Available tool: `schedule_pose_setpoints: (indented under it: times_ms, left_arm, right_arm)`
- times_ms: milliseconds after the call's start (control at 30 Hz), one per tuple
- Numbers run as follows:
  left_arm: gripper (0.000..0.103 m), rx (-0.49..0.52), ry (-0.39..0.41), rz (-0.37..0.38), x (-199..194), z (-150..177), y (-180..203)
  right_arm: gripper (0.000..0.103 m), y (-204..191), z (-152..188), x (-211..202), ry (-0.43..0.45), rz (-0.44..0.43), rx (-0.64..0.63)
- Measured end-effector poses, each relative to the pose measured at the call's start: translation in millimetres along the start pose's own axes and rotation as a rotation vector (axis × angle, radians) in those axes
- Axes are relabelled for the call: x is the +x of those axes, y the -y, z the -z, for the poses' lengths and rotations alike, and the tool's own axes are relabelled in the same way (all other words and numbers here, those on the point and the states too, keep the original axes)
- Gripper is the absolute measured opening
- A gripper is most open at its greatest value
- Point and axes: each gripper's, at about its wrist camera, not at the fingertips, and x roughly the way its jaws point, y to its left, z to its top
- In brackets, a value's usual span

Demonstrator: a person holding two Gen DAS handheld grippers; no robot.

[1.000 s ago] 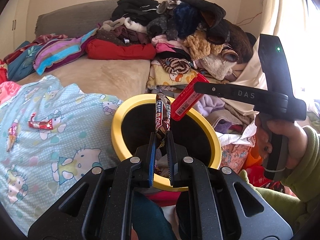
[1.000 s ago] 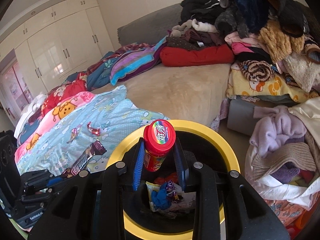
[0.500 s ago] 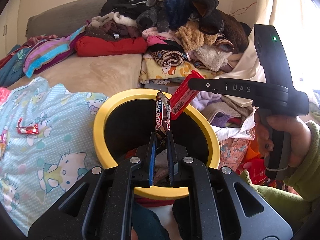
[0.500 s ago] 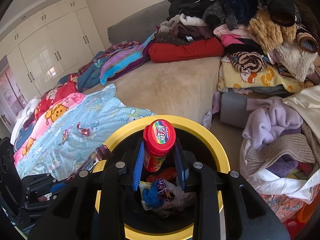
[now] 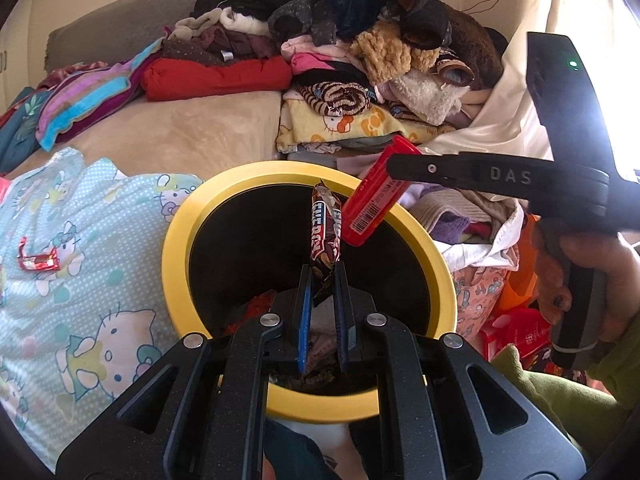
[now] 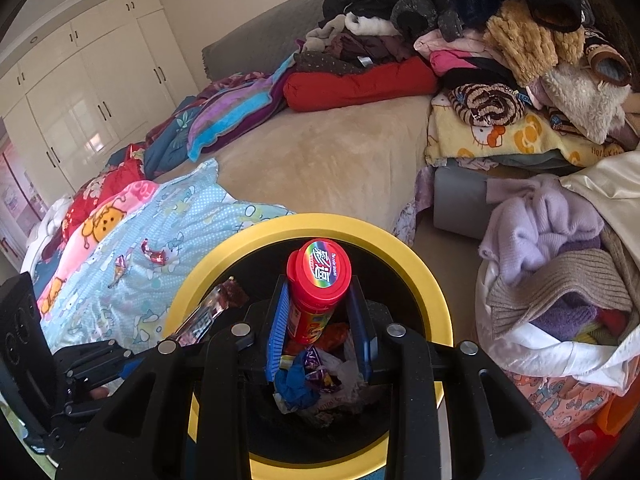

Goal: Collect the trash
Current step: 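Open both tools to drop the chocolate bar and tube into the bin, then move both open tools back over the remaining wrappers on the blanket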

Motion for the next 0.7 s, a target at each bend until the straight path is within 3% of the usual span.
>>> schedule_pose_setpoints:
  times_ms: [367, 433, 500, 533, 633, 667, 700]
  left_arm:
    - [0.008, -0.038, -0.001, -0.017, 11.2, -7.7, -8.8]
    - [0.019, -0.045, 0.005, -0.03, 9.7, -7.5, -11.1]
    - [0.038, -0.066, 0.011, -0.03, 6.8, -6.8, -15.4]
    - [0.041, -0.078, 0.015, -0.032, 4.6, -6.6, -18.0]
    - [0.069, -0.1, 0.03, -0.049, -2.1, -7.8, -23.1]
    - [0.085, -0.108, 0.035, -0.054, -3.8, -8.0, -24.3]
    - [0.093, -0.118, 0.04, -0.061, -5.9, -8.5, -26.8]
  right_arm:
    - [0.029, 7.1, 2.1, 4.7, -0.021, 0.001, 0.033]
    - [0.032, 7.4, 3.1, 7.7, -0.04, -0.005, 0.042]
    - [0.041, 7.0, 4.4, 8.7, -0.045, 0.0, 0.044]
    - [0.043, 6.4, 4.9, 8.4, -0.044, 0.0, 0.043]
    - [0.051, 4.4, 5.1, 7.7, -0.041, 0.002, 0.037]
    - [0.052, 3.1, 5.2, 6.8, -0.036, 0.003, 0.038]
    - [0.055, 1.7, 5.1, 5.5, -0.03, 0.001, 0.036]
